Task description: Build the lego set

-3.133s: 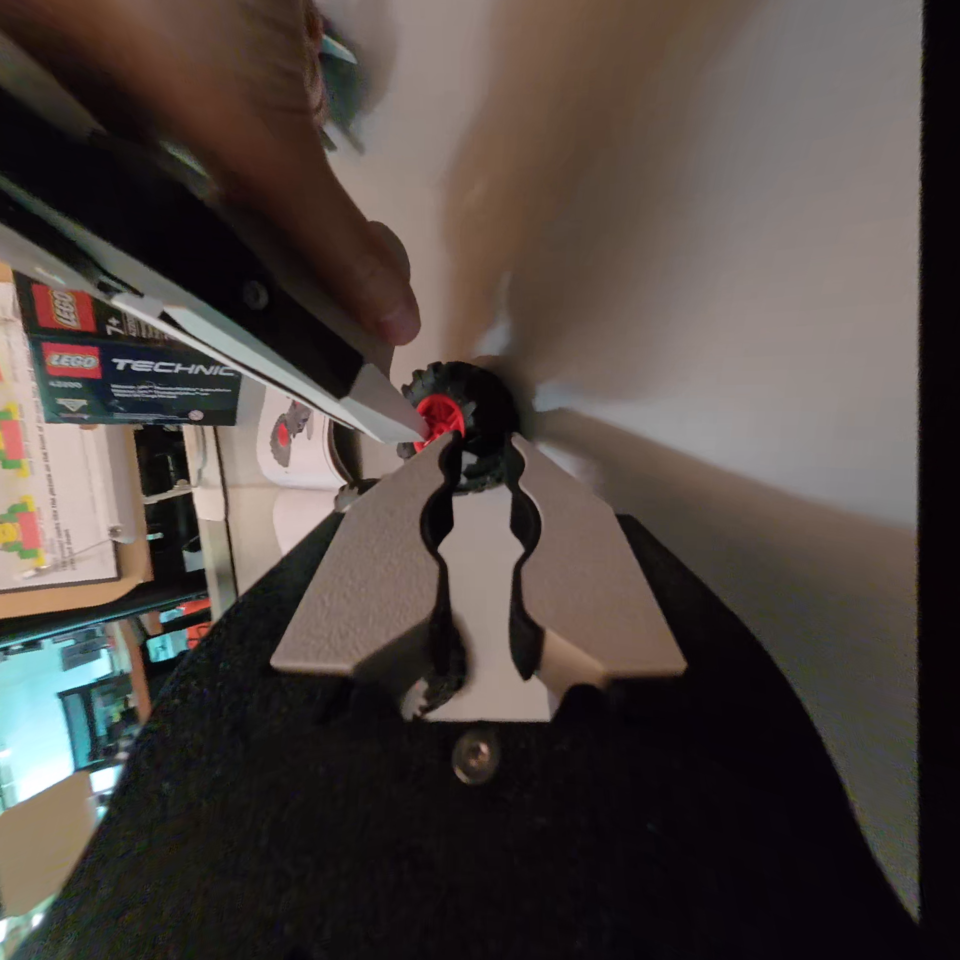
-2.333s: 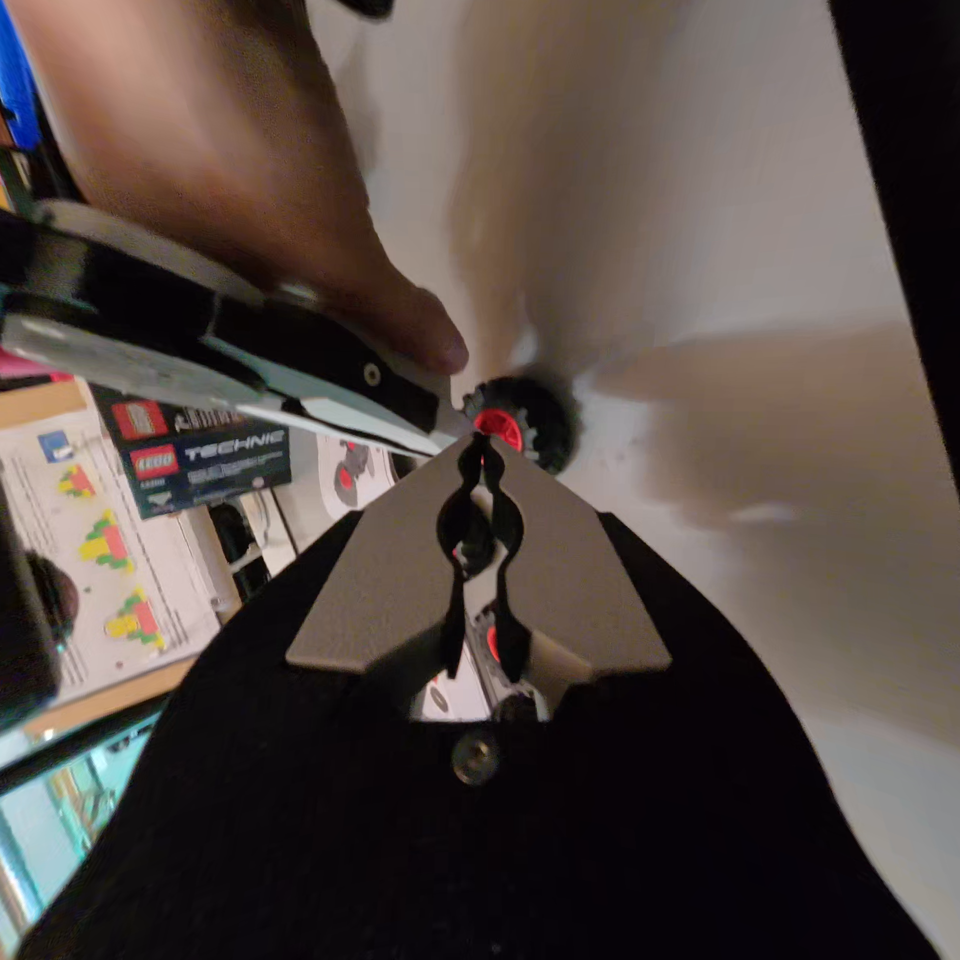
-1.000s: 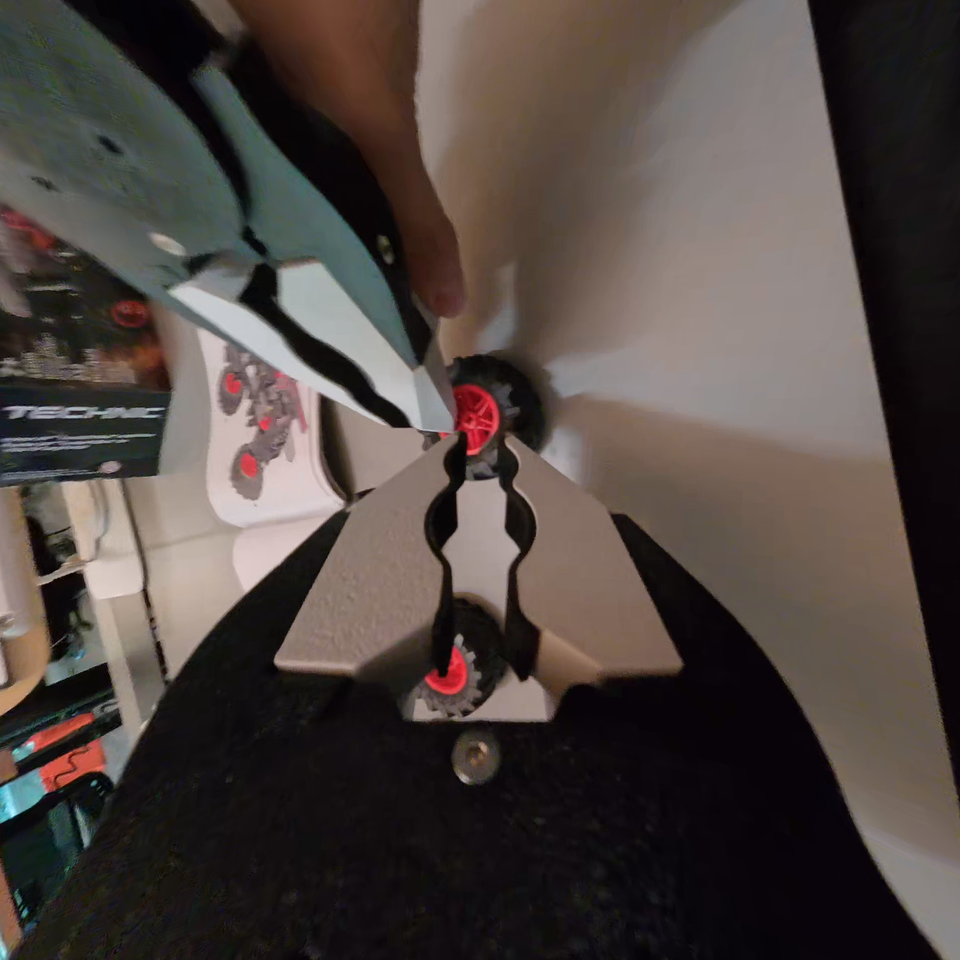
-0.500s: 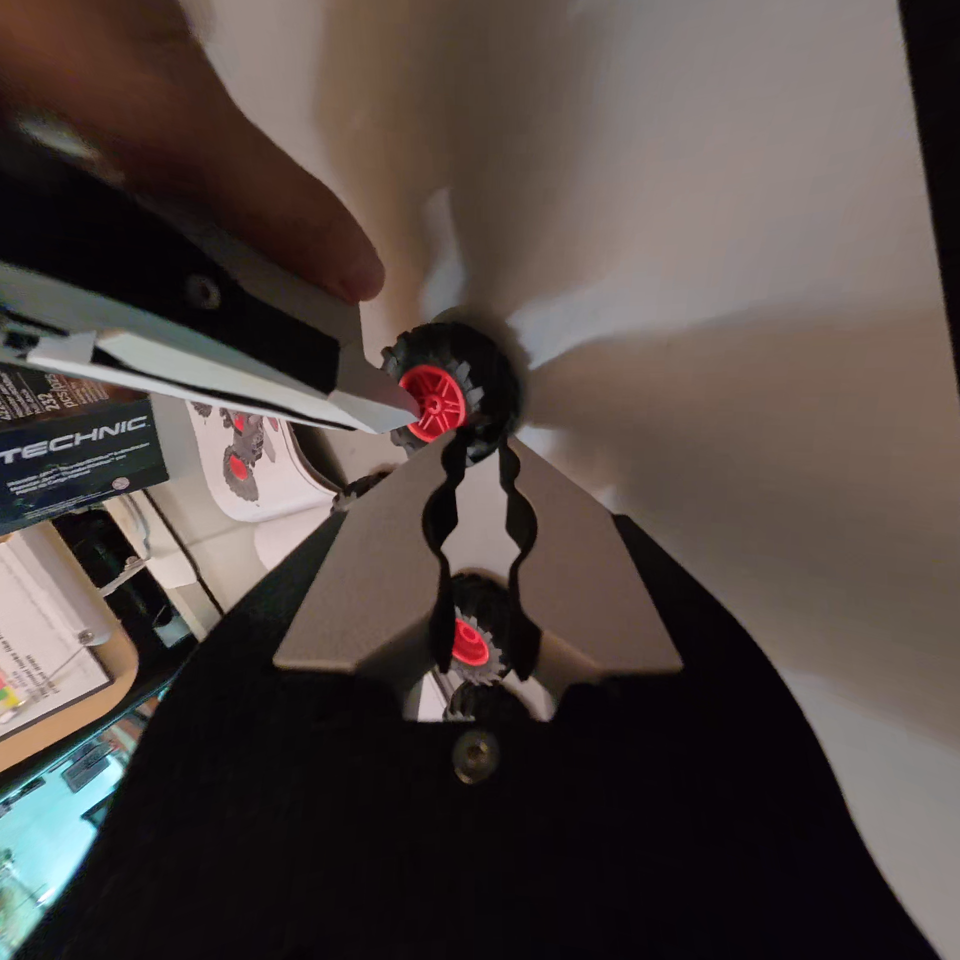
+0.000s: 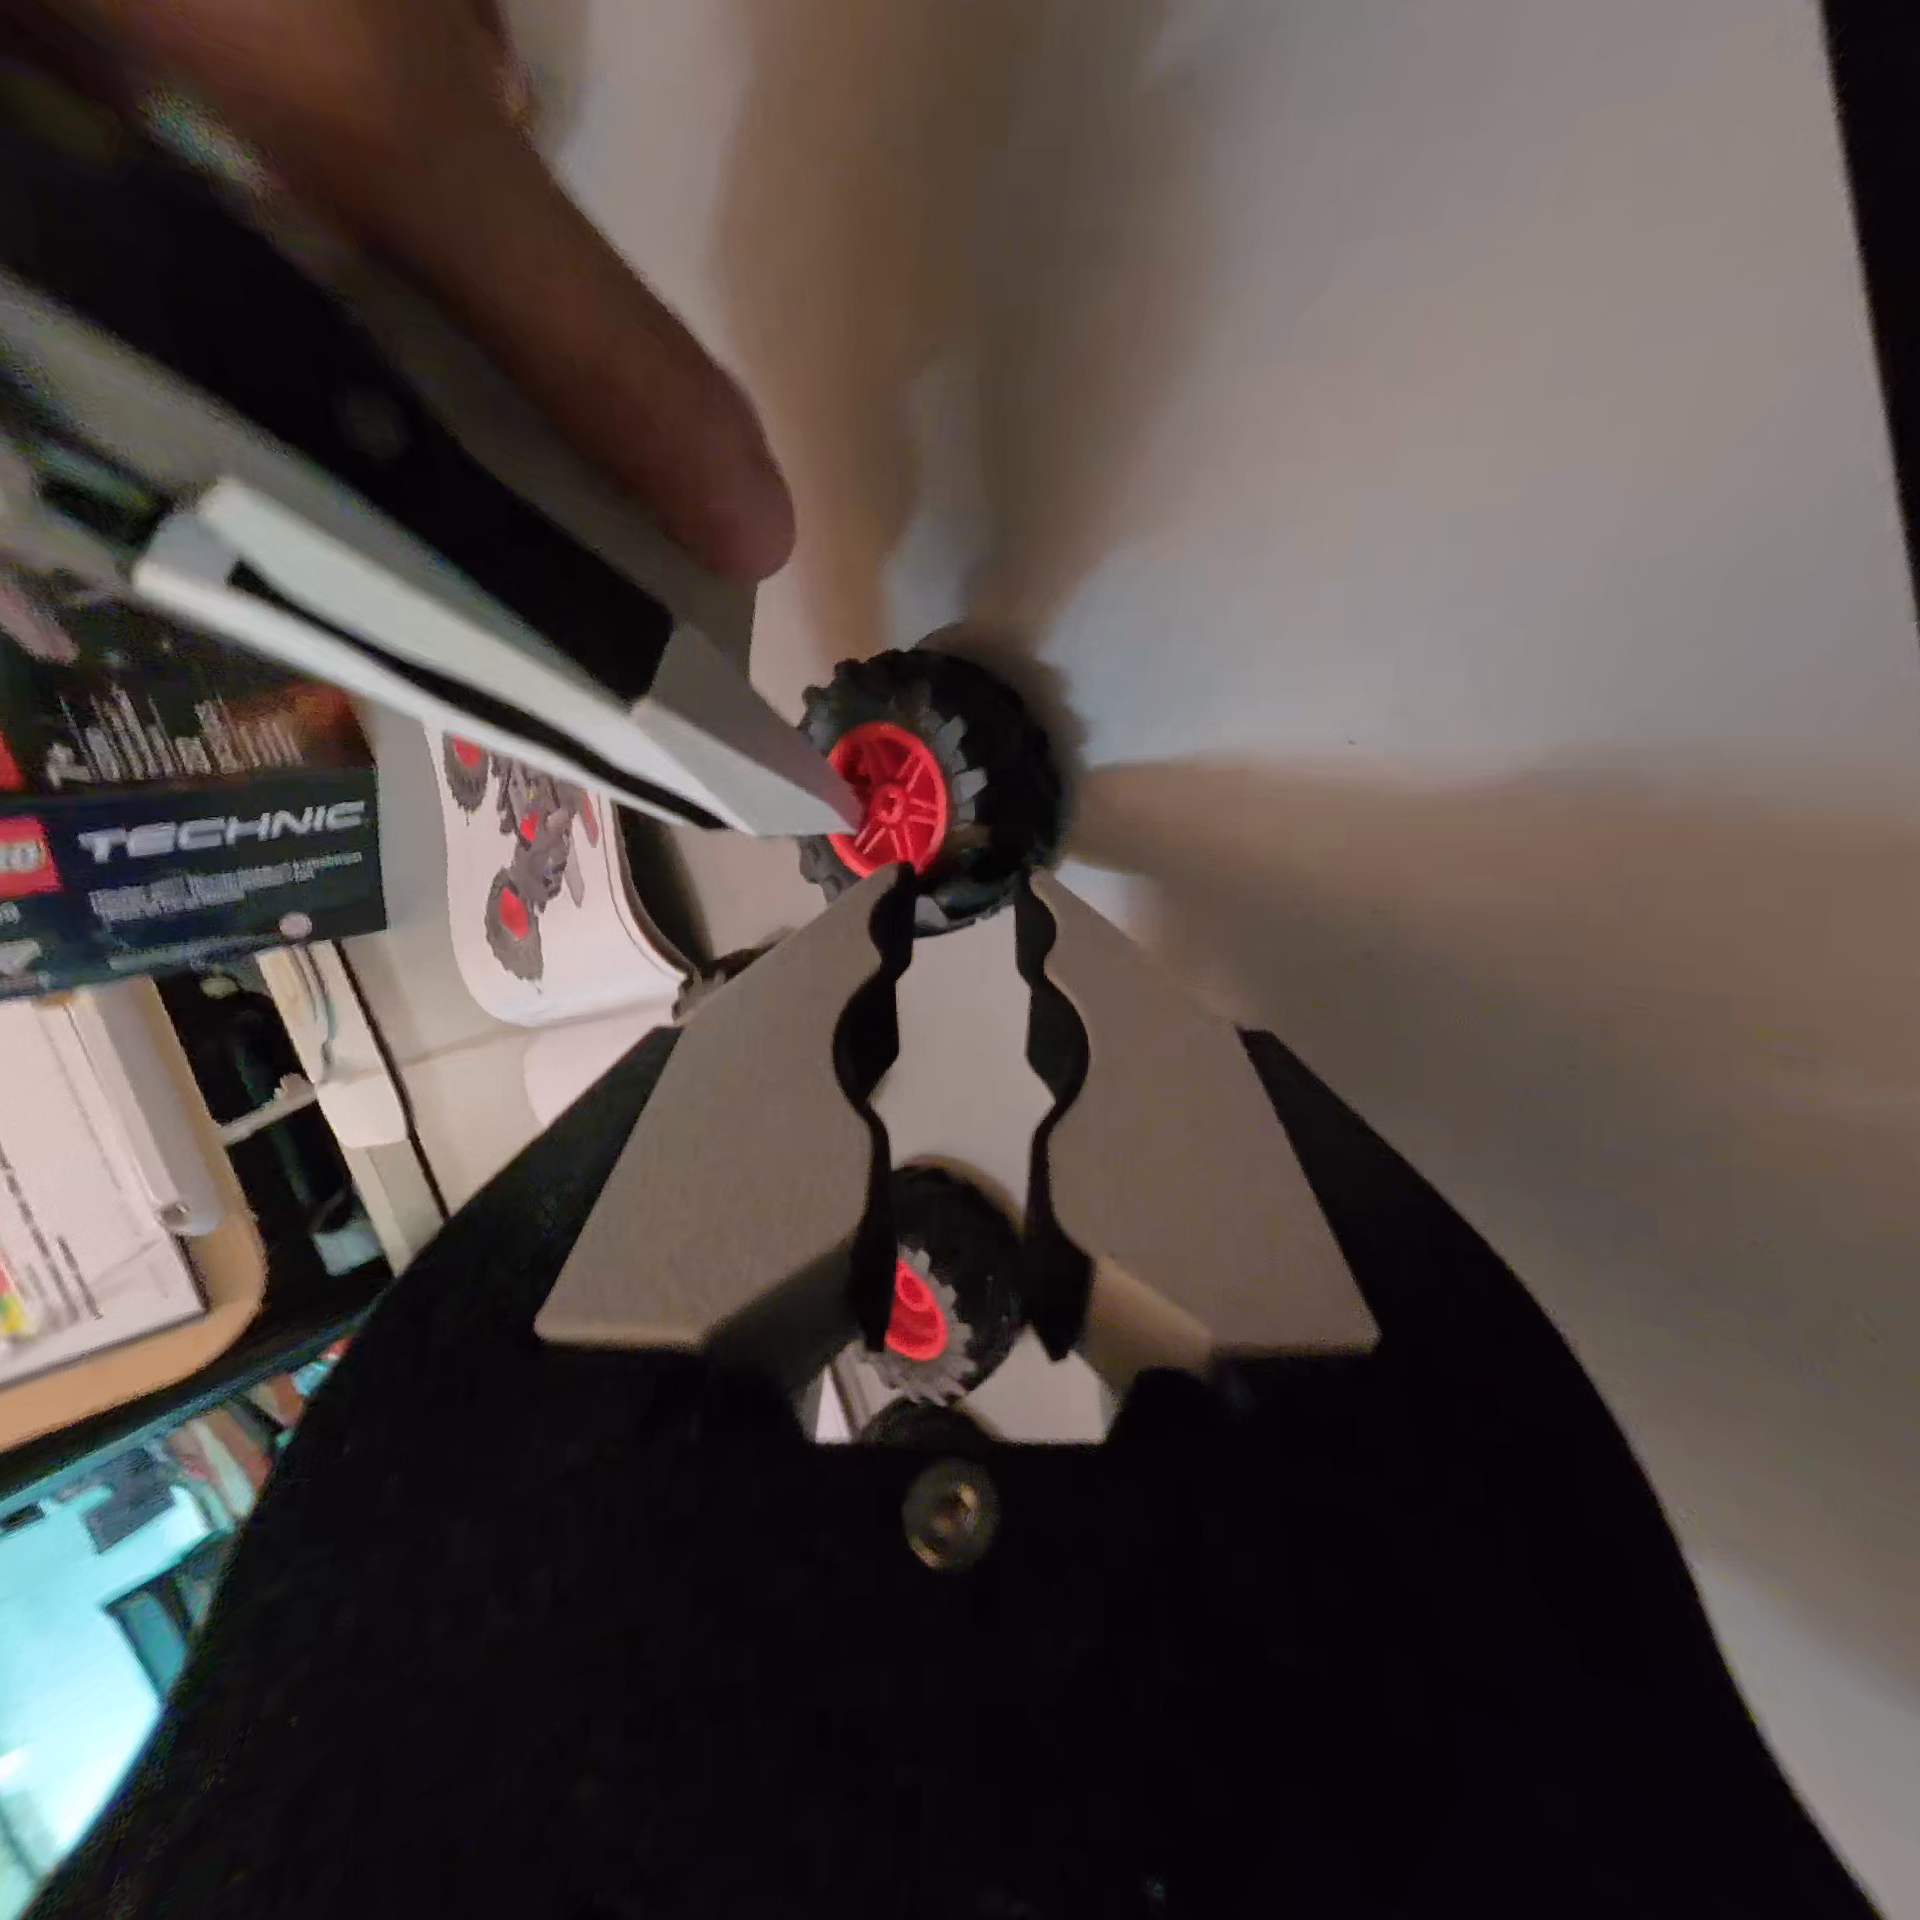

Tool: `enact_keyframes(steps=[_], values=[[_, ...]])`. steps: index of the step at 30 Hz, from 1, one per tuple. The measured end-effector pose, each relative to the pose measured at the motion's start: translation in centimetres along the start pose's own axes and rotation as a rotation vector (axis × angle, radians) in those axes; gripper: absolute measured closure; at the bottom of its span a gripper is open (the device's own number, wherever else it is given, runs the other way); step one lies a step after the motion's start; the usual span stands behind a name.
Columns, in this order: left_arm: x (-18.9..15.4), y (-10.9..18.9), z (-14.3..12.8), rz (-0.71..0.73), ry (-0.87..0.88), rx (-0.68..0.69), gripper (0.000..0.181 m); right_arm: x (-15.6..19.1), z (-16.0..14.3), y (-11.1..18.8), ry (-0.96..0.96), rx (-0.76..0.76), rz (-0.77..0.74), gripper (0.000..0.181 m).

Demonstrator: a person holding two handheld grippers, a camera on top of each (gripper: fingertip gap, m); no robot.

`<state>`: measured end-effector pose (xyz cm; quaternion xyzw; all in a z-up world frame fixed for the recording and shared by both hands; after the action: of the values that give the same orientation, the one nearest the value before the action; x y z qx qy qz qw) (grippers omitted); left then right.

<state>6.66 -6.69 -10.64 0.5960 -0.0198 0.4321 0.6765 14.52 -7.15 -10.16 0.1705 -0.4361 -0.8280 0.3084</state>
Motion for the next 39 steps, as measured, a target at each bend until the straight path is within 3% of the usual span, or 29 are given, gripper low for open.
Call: enact_keyframes(steps=[4, 7, 10, 14, 16, 18, 20, 24, 30, 32, 39], values=[[0.7, 1.1, 0.3, 0.003, 0.203, -0.13, 0.156, 0.5, 0.0, 2.9, -0.005, -0.066, -0.012, 0.147], [1.5, 1.9, 0.4, -0.036, 0.456, -0.203, 0.142, 1.4, -1.1, 3.8, 0.031, -0.081, -0.001, 0.135], [1.4, 1.4, 0.0, -0.074, 0.662, -0.197, 0.127, 2.4, -2.2, 2.6, 0.11, -0.107, -0.013, 0.126], [0.5, -0.2, -0.8, -0.077, 0.759, -0.139, 0.119, 2.4, -3.0, 0.8, 0.116, -0.134, -0.05, 0.123], [-0.2, -1.2, -0.9, -0.115, 0.796, -0.121, 0.116, 2.1, -3.2, 0.0, 0.122, -0.122, -0.07, 0.113], [-0.4, -1.7, -0.6, -0.133, 0.819, -0.158, 0.118, 2.2, -3.2, -0.7, 0.136, -0.109, -0.055, 0.108], [-0.2, -1.9, -0.7, -0.097, 0.802, -0.171, 0.133, 2.4, -2.8, -0.9, 0.159, -0.142, -0.045, 0.119], [-0.4, -1.2, -0.4, 0.01, 0.623, -0.218, 0.134, 2.7, -2.6, -0.2, 0.278, -0.197, -0.1, 0.129], [-1.6, 0.4, 0.6, 0.199, 0.323, -0.31, 0.137, 4.1, -2.7, 0.2, 0.296, -0.251, -0.063, 0.117], [-1.9, 0.5, 0.8, 0.224, 0.284, -0.326, 0.137, 4.1, -2.5, 0.2, 0.318, -0.237, -0.108, 0.123], [-2.0, 1.0, 1.3, 0.059, 0.604, -0.412, 0.13, 5.0, -2.8, 0.2, 0.43, -0.189, -0.243, 0.123]])
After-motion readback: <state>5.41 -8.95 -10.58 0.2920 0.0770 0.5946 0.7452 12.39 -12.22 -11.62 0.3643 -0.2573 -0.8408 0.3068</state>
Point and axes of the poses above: each gripper's, where its closed fingertips meet, y back along the fingers, z out of its top, x = y × z across the jaws, the point moved 5 cm from there along y, back along the fingers, and after that the axes turned 9 degrees about y, right-handed, at the moved point
